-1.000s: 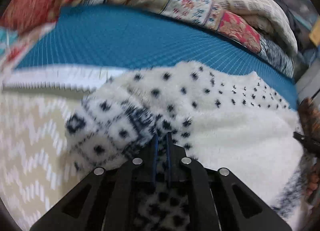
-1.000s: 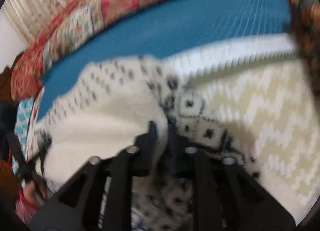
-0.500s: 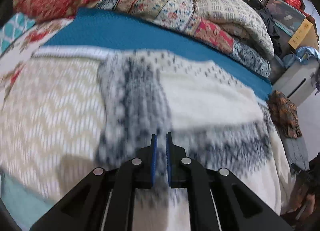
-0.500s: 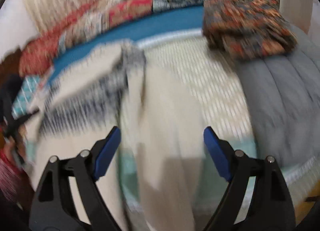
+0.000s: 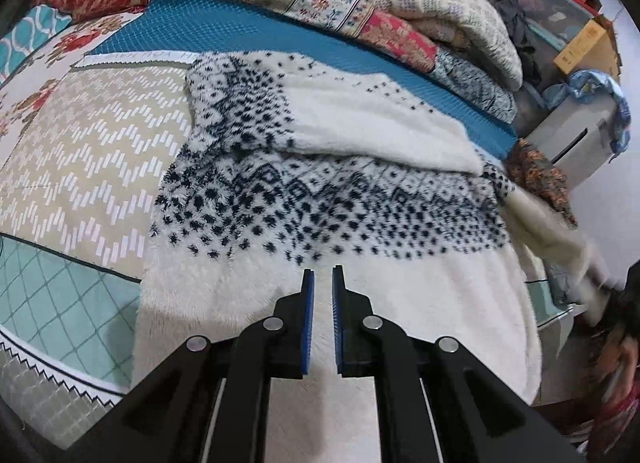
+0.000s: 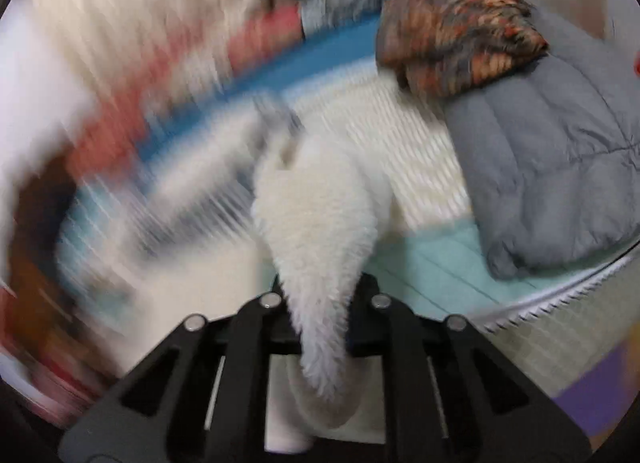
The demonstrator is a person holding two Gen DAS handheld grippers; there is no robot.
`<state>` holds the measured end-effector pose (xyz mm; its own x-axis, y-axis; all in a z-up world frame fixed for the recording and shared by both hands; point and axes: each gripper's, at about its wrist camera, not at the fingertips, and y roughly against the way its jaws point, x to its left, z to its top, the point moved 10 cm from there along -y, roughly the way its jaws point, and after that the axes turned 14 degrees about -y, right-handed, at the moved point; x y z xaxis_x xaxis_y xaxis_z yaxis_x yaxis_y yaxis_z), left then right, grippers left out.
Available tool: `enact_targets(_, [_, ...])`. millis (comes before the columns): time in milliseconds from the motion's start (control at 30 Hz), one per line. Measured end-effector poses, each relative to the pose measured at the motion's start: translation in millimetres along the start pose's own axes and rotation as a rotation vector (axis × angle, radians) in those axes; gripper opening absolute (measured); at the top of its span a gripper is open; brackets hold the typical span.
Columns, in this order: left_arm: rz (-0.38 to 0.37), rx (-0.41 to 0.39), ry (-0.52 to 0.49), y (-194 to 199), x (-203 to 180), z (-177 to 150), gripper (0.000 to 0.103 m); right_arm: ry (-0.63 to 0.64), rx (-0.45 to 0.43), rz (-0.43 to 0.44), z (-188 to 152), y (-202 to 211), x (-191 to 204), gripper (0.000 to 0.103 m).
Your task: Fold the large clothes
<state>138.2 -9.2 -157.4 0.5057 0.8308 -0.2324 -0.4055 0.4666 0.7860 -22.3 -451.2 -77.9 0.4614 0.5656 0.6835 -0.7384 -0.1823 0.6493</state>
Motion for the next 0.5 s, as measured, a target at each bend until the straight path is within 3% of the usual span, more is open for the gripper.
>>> enact_targets(67, [-0.012,-0.01,0.004,3.8,-2.0,2.9,0.096,-0.084,-0.012,0.169,26.2,27.1,29.3,0.012])
enact_targets(200, [-0.069,-0.035,0.046,11.5,0.1,1.9,0.096,-0.123,0.027,0.339,61.0,37.1,100.8,0.012])
enact_targets(333, [-0.106,-0.075,0.082,19.3,7.6,3.3,0.096,-0.076,0.154,0.377,58.8,-10.2,183.4,0.012])
enact_targets(500, [-0.107,-0.127,0.149,34.5,37.9,6.0,0.096,0.085,0.323,0.386,18.1,-118.8,322.1,0.019])
